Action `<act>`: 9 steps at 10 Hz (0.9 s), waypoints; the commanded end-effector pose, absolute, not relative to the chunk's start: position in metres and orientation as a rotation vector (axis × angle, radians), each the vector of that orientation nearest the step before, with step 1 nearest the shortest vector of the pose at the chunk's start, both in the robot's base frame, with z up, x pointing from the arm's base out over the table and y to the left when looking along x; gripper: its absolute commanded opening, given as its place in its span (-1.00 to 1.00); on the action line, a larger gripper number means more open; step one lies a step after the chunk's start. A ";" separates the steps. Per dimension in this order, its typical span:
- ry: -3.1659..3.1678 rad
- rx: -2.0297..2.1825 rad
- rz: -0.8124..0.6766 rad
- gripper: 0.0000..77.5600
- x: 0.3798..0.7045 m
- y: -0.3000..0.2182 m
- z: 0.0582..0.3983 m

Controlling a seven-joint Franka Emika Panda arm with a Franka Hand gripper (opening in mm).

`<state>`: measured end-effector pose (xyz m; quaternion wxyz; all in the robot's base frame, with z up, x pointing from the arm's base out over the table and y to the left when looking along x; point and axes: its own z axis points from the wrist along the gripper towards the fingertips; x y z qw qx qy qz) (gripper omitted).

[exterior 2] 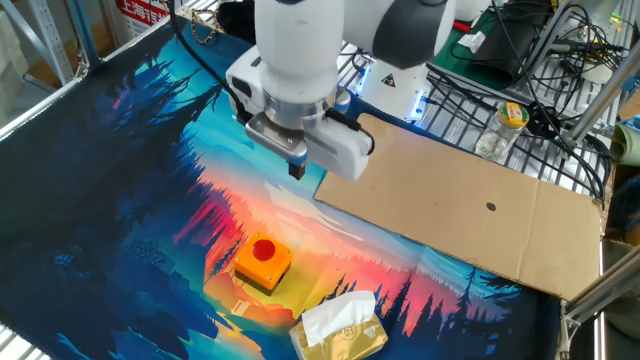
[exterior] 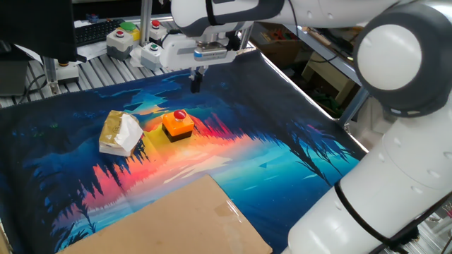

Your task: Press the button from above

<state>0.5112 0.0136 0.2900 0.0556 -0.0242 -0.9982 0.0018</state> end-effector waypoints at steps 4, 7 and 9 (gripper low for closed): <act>-3.031 -0.074 0.008 -1.00 0.538 0.018 0.270; -3.031 -0.043 0.026 -1.00 0.548 0.009 0.250; -3.030 -0.036 0.081 -1.00 0.547 0.011 0.240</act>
